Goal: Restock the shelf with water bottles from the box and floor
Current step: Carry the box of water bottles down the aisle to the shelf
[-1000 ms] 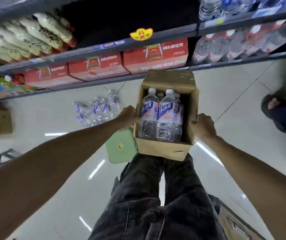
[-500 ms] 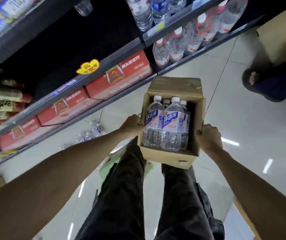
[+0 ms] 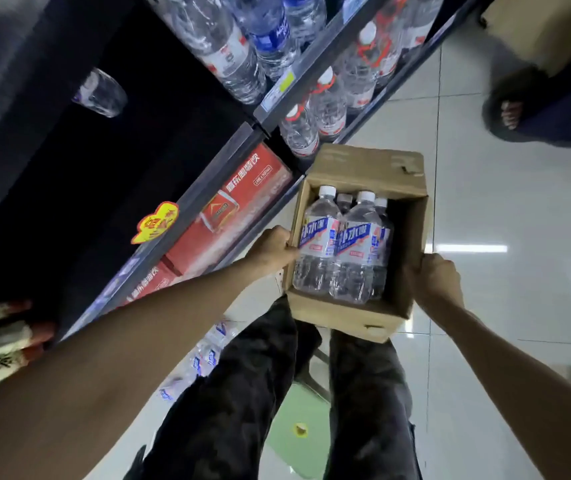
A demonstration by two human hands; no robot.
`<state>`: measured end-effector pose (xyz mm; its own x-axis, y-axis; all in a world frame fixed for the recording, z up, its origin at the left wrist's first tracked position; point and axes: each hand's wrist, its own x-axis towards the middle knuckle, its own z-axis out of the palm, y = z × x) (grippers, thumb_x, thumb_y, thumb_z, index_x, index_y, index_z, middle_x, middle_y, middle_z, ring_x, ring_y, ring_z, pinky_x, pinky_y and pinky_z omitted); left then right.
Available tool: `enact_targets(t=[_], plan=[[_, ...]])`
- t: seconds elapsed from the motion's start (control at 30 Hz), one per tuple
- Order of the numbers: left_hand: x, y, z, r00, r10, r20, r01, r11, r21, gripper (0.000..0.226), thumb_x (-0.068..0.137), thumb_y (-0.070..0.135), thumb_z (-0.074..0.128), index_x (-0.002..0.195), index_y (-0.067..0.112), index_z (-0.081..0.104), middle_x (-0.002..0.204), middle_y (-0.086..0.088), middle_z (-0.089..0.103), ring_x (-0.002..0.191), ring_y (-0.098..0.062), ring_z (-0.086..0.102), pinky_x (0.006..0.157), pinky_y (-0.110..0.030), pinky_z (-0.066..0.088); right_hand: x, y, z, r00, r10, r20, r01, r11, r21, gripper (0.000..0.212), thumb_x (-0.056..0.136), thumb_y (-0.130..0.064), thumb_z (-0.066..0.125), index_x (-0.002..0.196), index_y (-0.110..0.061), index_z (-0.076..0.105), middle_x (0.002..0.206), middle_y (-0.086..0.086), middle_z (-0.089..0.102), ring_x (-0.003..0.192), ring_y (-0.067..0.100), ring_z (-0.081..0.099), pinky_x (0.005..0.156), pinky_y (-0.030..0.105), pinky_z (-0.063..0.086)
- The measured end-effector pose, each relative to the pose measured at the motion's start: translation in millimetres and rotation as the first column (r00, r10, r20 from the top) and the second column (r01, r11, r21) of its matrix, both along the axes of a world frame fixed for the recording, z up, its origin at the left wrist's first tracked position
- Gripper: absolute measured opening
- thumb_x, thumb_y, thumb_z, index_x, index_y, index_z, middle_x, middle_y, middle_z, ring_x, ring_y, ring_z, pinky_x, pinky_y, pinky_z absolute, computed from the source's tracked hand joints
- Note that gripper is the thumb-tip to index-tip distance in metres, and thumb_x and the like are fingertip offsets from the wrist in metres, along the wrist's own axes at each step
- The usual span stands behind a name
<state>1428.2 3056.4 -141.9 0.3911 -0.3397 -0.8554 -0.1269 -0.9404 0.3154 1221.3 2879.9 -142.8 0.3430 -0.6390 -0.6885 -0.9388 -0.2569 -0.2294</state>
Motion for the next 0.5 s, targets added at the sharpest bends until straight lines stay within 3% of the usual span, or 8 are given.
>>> enact_targets(t=[0.17, 0.33, 0.4, 0.5], plan=[[16.2, 7.5, -17.6, 0.995, -0.088, 0.037, 0.086, 0.996, 0.036, 0.014, 0.09, 0.017, 0.062, 0.083, 0.01, 0.052, 0.08, -0.004, 0.058, 0.061, -0.005, 0.051, 0.051, -0.016, 0.041, 10.6, 23.8, -31.2, 0.998, -0.048, 0.046, 0.047, 0.998, 0.037, 0.027, 0.097, -0.018, 0.047, 0.084, 0.0, 0.061, 0.075, 0.011, 0.053, 0.059, 0.025, 0.045, 0.047, 0.025, 0.029], [13.8, 18.8, -40.0, 0.991, -0.125, 0.05, 0.123, 0.991, 0.052, 0.023, 0.09, 0.016, 0.062, 0.071, 0.012, 0.051, 0.069, 0.0, 0.056, 0.054, -0.005, 0.05, 0.04, -0.009, 0.038, 8.8, 36.6, -62.9, 0.995, -0.07, 0.069, 0.064, 0.994, 0.092, 0.025, 0.098, -0.02, 0.046, 0.083, -0.004, 0.058, 0.078, 0.012, 0.059, 0.064, 0.028, 0.053, 0.049, 0.024, 0.035], [12.1, 22.1, -54.5, 0.992, -0.12, 0.049, 0.118, 0.992, 0.033, 0.013, 0.09, 0.013, 0.062, 0.08, 0.009, 0.055, 0.068, 0.001, 0.056, 0.053, -0.003, 0.051, 0.037, -0.006, 0.037, 7.5, 37.9, -75.0, 0.994, -0.076, 0.08, 0.067, 0.991, 0.112, 0.025, 0.098, -0.021, 0.046, 0.082, -0.005, 0.055, 0.078, 0.01, 0.059, 0.06, 0.022, 0.052, 0.045, 0.021, 0.033], [9.0, 31.5, -78.9, 0.991, -0.118, 0.063, 0.116, 0.993, 0.033, 0.016, 0.085, 0.011, 0.066, 0.074, 0.006, 0.057, 0.073, -0.007, 0.063, 0.055, -0.009, 0.057, 0.042, -0.012, 0.042, 5.3, 40.0, -91.0, 0.991, -0.066, 0.114, 0.052, 0.991, 0.121, 0.023, 0.099, -0.02, 0.046, 0.08, -0.007, 0.052, 0.072, 0.006, 0.056, 0.053, 0.01, 0.046, 0.042, 0.019, 0.031]])
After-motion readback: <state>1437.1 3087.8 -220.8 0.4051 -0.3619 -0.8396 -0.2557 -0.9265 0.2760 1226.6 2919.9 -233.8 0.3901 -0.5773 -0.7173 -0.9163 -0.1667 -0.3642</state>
